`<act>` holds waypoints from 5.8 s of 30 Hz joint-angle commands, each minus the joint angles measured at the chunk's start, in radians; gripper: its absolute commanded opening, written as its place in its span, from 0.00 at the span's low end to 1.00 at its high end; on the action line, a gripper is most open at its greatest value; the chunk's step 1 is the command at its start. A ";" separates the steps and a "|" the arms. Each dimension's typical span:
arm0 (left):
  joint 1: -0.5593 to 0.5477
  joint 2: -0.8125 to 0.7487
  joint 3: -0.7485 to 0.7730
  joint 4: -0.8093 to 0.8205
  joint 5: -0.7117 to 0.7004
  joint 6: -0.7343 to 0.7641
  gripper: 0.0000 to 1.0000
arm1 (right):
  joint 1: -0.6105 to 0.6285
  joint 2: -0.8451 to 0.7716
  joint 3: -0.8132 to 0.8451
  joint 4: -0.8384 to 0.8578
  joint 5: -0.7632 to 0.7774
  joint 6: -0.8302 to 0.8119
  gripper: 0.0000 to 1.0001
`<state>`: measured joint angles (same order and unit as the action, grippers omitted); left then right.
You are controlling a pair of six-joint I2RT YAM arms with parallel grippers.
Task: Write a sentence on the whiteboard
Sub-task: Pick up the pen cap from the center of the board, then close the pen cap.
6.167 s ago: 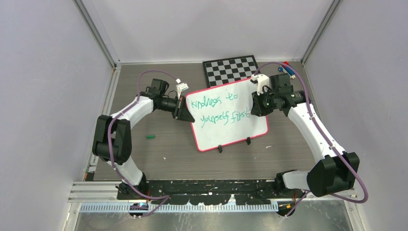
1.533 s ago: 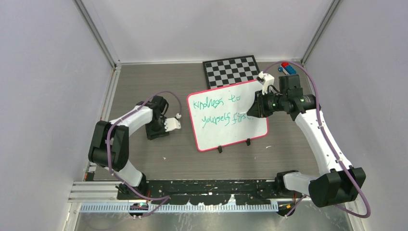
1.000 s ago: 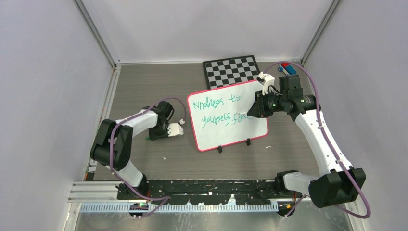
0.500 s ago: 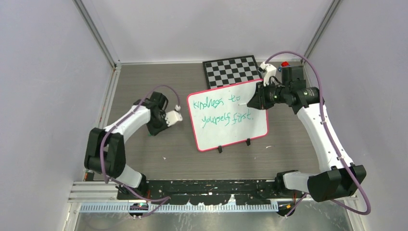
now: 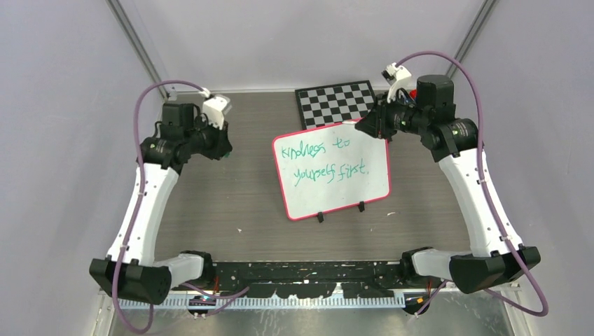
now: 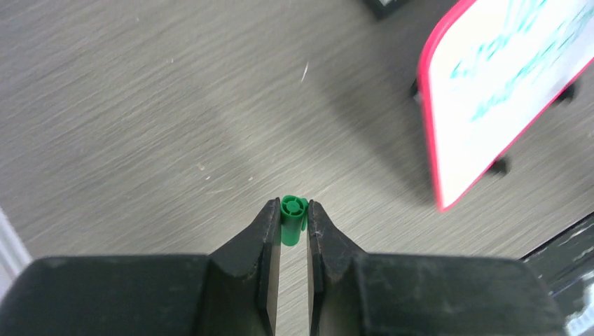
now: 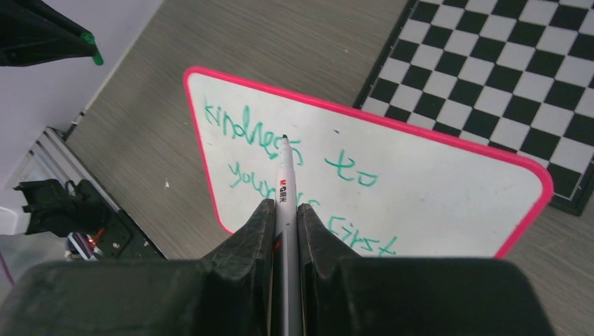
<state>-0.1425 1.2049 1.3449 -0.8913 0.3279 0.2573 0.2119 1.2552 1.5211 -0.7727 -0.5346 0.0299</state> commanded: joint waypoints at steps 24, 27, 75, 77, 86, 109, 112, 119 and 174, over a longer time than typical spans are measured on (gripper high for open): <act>0.179 -0.209 -0.349 1.106 0.489 -2.040 0.00 | 0.927 -0.072 -0.087 0.711 0.927 -0.600 0.00; 0.178 -0.223 -0.359 1.113 0.500 -2.061 0.00 | 0.999 -0.065 -0.197 0.943 0.970 -0.793 0.00; 0.100 -0.251 -0.379 1.173 0.542 -2.107 0.00 | 1.104 0.000 -0.322 1.058 1.010 -1.026 0.00; 0.095 -0.253 -0.384 1.174 0.544 -2.103 0.00 | 1.104 0.004 -0.320 1.063 1.017 -1.030 0.00; 0.090 -0.258 -0.403 1.161 0.544 -2.083 0.00 | 1.103 0.003 -0.320 1.069 1.022 -1.038 0.00; 0.091 -0.230 -0.408 1.145 0.514 -2.061 0.00 | 1.106 -0.030 -0.335 1.030 1.031 -1.024 0.00; 0.093 -0.229 -0.413 1.134 0.513 -2.049 0.00 | 1.106 -0.033 -0.337 1.032 1.032 -1.025 0.00; 0.093 -0.222 -0.416 1.126 0.510 -2.038 0.00 | 1.107 -0.041 -0.346 1.032 1.033 -1.026 0.00; 0.076 -0.215 -0.390 1.081 0.542 -1.978 0.00 | 1.108 -0.041 -0.351 1.020 1.039 -1.032 0.00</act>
<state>-0.0643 0.9928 0.9268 0.1802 0.8570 -1.7233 1.3136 1.2324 1.1572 0.2153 0.5003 -0.9974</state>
